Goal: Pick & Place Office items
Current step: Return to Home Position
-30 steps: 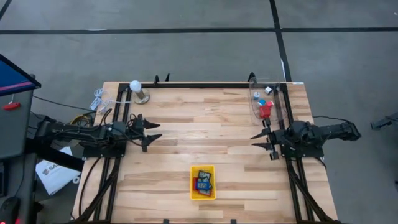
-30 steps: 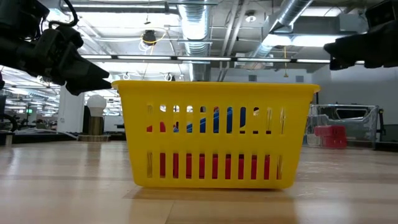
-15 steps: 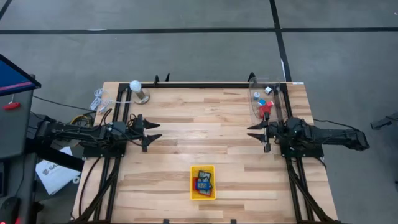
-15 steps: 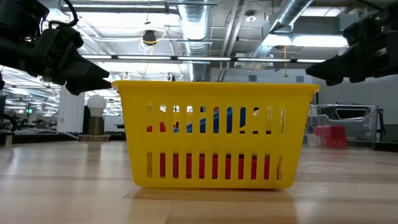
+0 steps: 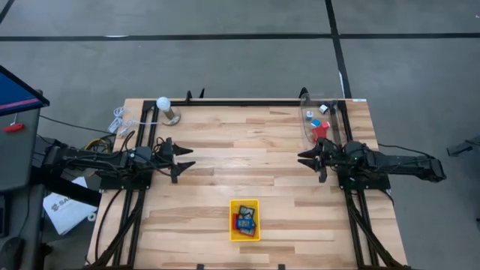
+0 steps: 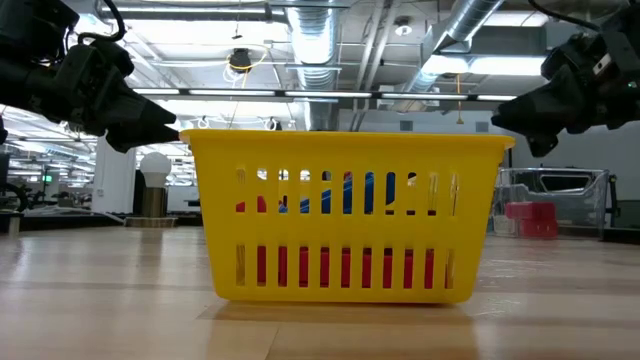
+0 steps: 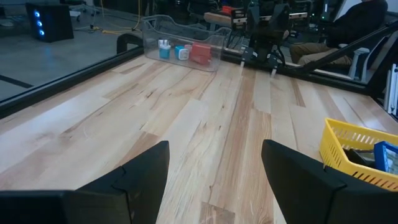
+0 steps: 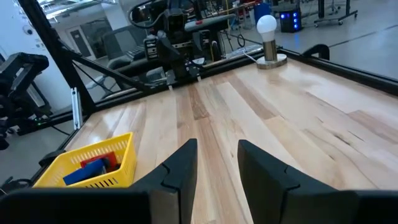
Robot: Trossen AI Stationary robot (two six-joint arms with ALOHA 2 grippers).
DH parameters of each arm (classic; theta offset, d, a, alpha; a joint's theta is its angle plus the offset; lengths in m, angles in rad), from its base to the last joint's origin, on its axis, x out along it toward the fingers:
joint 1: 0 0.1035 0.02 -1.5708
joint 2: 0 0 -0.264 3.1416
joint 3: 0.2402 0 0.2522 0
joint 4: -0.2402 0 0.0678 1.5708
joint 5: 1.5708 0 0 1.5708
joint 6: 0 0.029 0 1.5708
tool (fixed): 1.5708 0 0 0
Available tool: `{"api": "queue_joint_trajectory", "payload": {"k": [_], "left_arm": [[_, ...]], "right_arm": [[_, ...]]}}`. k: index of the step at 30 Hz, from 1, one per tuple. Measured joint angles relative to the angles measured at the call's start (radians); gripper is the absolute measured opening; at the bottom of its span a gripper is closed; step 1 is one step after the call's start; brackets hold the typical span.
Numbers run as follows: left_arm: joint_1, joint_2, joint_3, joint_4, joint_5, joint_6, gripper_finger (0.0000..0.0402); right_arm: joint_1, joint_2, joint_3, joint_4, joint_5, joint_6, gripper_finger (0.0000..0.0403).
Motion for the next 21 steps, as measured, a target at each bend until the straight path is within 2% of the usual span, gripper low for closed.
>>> {"api": "queue_joint_trajectory", "payload": {"k": [21], "left_arm": [[0.000,0.000,0.000,0.000,0.000,0.000,0.0253]], "right_arm": [[0.000,0.000,0.000,0.000,0.000,0.000,0.0109]]}}
